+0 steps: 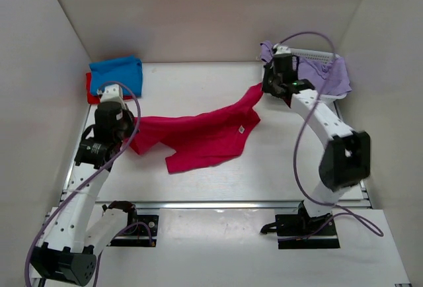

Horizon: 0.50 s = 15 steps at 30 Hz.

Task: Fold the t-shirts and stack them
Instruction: Flatten out the tshirt

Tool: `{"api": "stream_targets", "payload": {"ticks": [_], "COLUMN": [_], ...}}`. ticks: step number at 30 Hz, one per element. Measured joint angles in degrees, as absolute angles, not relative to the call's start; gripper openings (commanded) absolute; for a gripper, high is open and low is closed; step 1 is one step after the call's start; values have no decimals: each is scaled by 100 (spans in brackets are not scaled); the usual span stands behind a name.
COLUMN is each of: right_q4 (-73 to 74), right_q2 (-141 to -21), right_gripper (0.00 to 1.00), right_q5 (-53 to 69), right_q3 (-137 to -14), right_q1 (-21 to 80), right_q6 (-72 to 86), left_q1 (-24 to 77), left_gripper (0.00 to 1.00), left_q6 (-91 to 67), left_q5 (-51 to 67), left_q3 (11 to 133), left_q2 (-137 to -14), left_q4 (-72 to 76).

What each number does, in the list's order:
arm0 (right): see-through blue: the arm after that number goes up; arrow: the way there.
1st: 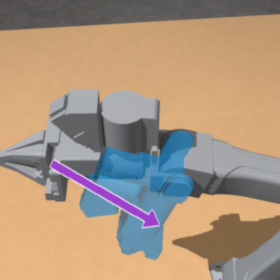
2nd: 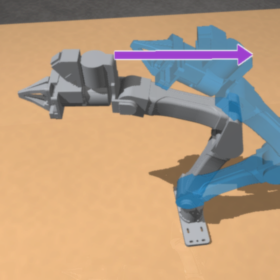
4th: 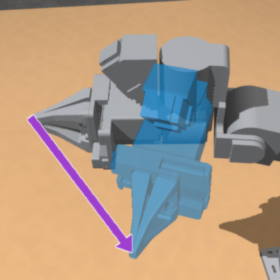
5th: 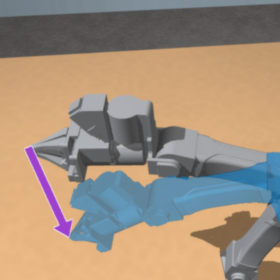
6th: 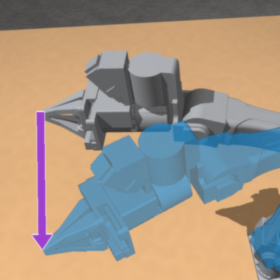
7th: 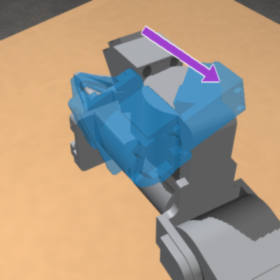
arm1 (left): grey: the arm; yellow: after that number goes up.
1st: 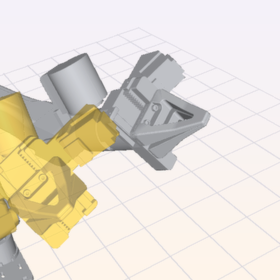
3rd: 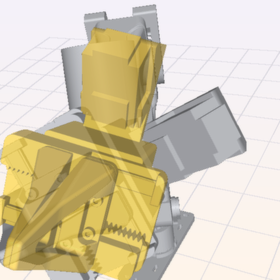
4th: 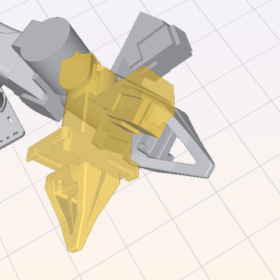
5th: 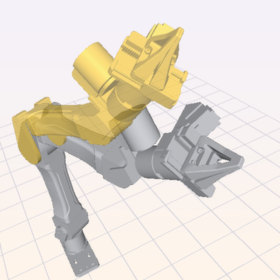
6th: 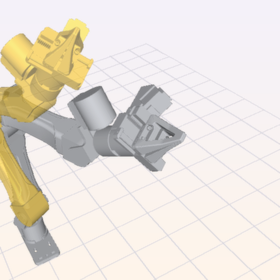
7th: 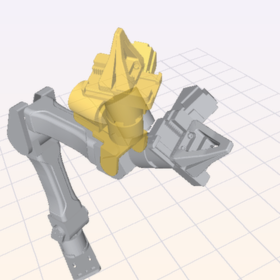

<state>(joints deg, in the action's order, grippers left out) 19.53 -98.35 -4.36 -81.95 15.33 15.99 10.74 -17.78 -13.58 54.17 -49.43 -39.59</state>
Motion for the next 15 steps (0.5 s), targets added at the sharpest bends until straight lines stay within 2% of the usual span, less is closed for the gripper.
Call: {"api": "stream_targets", "payload": {"ticks": [6, 12, 15], "right_q4": [2084, 2381, 2746], "right_q2": [-7896, -6681, -6180], "right_gripper": [0, 0, 0], "right_q5": [-840, -1050, -834], "right_q3": [-8984, -9633, -9804], "right_q1": [1671, 1719, 1411], "right_q6": [1007, 456, 292], "left_q1": [834, 867, 991], "left_gripper": [0, 0, 0], "left_q6": [-1761, -1732, -1682], "left_q5": [-1400, -1406, -1409], "left_q3": [7013, 8311, 8814], "left_q2": [-5590, -5852, -5767], "left_q4": [-3557, -3474, -3590]}}
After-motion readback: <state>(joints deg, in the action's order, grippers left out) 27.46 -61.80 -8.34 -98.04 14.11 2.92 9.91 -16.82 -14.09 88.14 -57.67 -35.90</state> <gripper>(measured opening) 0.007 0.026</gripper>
